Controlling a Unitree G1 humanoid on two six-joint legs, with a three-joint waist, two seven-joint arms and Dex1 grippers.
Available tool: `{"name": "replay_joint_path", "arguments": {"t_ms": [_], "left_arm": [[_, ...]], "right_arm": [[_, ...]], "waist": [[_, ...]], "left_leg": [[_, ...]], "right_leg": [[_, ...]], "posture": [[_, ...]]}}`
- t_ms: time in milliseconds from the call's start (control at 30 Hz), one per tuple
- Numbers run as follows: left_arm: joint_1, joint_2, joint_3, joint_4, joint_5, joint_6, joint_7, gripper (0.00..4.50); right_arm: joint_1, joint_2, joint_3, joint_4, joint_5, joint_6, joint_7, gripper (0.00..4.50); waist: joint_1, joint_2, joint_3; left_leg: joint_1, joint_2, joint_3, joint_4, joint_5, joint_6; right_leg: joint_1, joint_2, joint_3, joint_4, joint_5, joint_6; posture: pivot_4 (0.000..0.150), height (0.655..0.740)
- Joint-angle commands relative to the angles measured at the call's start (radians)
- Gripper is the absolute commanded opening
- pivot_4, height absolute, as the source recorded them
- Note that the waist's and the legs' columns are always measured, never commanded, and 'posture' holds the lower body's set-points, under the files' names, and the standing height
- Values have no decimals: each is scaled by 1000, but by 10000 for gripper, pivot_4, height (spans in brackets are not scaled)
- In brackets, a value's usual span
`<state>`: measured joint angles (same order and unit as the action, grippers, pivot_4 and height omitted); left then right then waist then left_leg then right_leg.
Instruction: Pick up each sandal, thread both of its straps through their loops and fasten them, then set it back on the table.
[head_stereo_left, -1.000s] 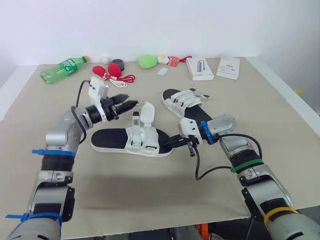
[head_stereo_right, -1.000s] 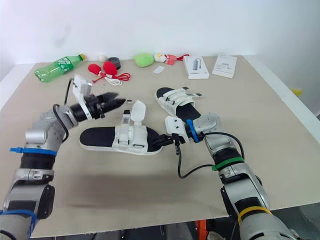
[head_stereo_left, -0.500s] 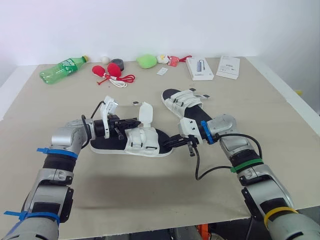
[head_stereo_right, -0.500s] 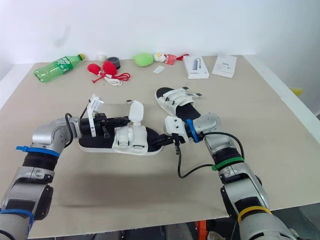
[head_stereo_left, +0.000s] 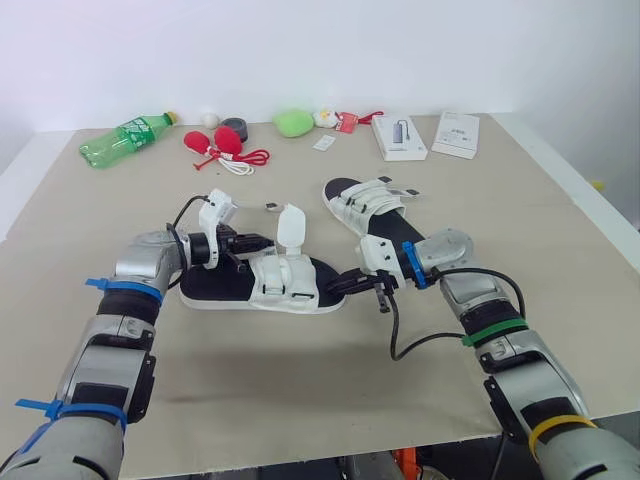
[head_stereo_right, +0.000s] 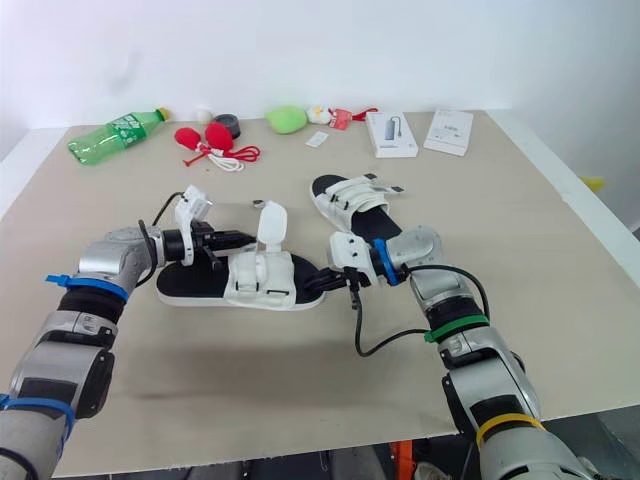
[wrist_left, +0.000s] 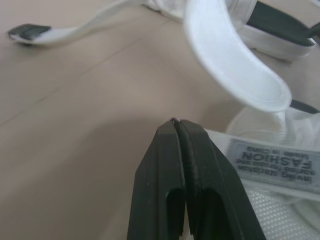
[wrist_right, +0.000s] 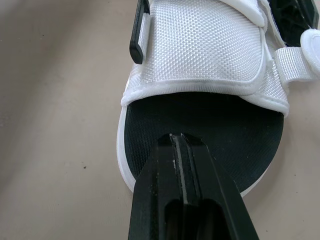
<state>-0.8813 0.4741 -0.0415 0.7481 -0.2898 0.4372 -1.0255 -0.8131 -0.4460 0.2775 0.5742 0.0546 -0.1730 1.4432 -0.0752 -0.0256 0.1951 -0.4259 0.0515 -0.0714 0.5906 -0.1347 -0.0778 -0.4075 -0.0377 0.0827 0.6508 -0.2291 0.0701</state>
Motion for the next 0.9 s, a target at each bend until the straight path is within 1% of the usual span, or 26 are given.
{"name": "replay_joint_path", "arguments": {"t_ms": [33,167,200,233,400,433,467,600,800,900], "left_arm": [[-42,-2,42,17,8,-46,31,1589],[-74,8,93,-8,-43,20,11,1589],[-78,12,99,-15,-48,33,6,5137],[-80,15,104,-22,-52,44,2,5137],[-97,17,111,-44,-72,106,-31,25105],[-100,16,111,-44,-73,111,-33,30096],[-110,7,104,-29,-69,114,-37,33693],[-141,-21,78,37,-44,108,-58,33693],[-230,-75,77,176,-40,156,-113,33693],[-270,-105,79,260,-19,133,-110,33693]], "right_arm": [[1,-9,-3,-16,4,-2,2,0],[-4,-8,-2,-11,3,-5,1,0],[-4,-8,-2,-10,2,-6,1,0],[-3,-9,-2,-10,2,-7,2,0],[-3,-8,0,-8,1,-12,4,0],[-4,-7,0,-7,1,-12,3,0],[-5,-5,0,-5,1,-13,3,0],[-10,-1,1,0,0,-14,-1,0],[-3,-5,-3,-10,1,-11,-5,0],[5,-8,-4,-20,2,-6,-9,0]], "waist": [[0,0,0],[0,0,0],[0,0,0],[0,0,0],[0,0,0],[0,0,0],[0,0,0],[0,0,0],[-1,0,0],[-1,0,0]], "left_leg": [[0,0,0,0,0,0],[-1,0,0,0,0,0],[-1,0,0,0,0,0],[-1,0,0,0,0,0],[-1,0,0,0,0,0],[-1,0,0,0,0,0],[-1,0,0,0,0,0],[-1,0,0,0,0,0],[-1,0,0,0,0,0],[-1,0,0,0,0,0]], "right_leg": [[0,0,0,0,0,0],[-1,0,0,0,0,0],[0,0,0,0,0,0],[0,0,0,0,0,0],[0,0,0,0,0,0],[0,0,0,0,0,0],[0,0,0,0,0,0],[0,0,0,0,0,0],[-1,0,0,0,0,0],[-1,0,0,0,0,1]], "posture": [[1500,7400],[1500,7400],[1500,7400],[1500,7400],[1500,7400],[1500,7400],[1500,7400],[1500,7400],[1500,7400],[1500,7400]]}}
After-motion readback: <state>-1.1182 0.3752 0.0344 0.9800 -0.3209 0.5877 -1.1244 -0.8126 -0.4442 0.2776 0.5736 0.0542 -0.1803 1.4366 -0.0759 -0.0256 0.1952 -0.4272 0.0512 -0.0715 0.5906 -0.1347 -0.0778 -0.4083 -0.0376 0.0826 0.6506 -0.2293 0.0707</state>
